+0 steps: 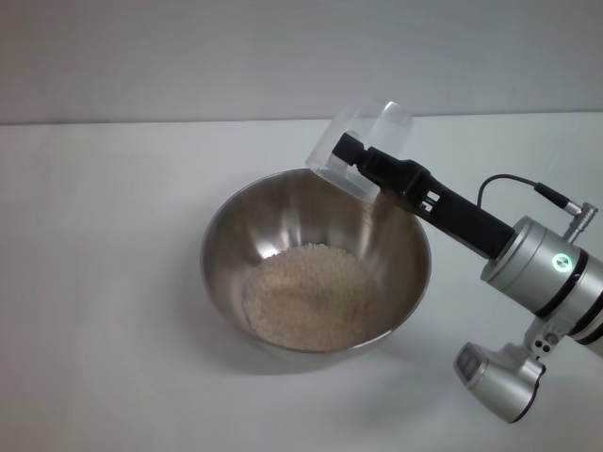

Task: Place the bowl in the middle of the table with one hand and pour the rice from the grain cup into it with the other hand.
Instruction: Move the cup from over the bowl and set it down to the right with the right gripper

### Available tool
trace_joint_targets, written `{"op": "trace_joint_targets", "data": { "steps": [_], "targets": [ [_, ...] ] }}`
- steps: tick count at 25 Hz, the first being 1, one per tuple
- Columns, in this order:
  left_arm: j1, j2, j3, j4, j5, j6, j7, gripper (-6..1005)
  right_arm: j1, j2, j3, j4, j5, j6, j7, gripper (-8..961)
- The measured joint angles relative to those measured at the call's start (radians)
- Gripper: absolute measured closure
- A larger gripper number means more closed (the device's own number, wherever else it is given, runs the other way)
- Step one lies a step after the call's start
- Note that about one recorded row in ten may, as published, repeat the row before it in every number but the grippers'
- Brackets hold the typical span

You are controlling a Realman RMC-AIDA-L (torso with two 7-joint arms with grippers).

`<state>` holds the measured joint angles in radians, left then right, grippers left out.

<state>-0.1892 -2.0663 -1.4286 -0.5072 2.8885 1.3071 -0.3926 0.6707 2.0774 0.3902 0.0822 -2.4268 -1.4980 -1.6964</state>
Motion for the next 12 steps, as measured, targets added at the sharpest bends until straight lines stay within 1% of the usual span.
{"op": "trace_joint_targets", "data": {
  "steps": [4,5,6,8,9,10,11,12],
  "targets": [
    [-0.001,0.000,0.003,-0.003,0.000,0.000,0.000,565,-0.001,0.000,0.021,0.002,0.005,-0.003,0.017,939],
    [0.001,0.000,0.006,-0.007,0.000,0.004,0.000,565,-0.010,-0.001,0.064,0.014,0.007,-0.005,0.049,939],
    [0.001,0.000,0.006,-0.007,0.000,0.004,0.000,565,-0.010,-0.001,0.064,0.014,0.007,-0.005,0.049,939],
    [0.002,0.000,0.006,-0.009,0.000,0.004,0.000,565,-0.026,0.000,0.111,0.043,0.008,-0.005,0.095,939],
    [0.002,0.000,0.006,-0.009,0.000,0.004,0.000,565,-0.038,0.000,0.140,0.068,0.008,-0.006,0.121,940],
    [0.002,0.000,0.007,-0.010,0.000,0.005,0.000,565,-0.065,0.002,0.193,0.121,0.008,-0.006,0.174,940],
    [0.002,0.000,0.007,-0.010,0.000,0.005,0.000,565,-0.065,0.002,0.193,0.121,0.008,-0.006,0.174,940],
    [0.002,0.000,0.007,-0.011,0.000,0.005,0.000,565,-0.081,0.002,0.224,0.151,0.008,-0.006,0.204,940]
  ]
}}
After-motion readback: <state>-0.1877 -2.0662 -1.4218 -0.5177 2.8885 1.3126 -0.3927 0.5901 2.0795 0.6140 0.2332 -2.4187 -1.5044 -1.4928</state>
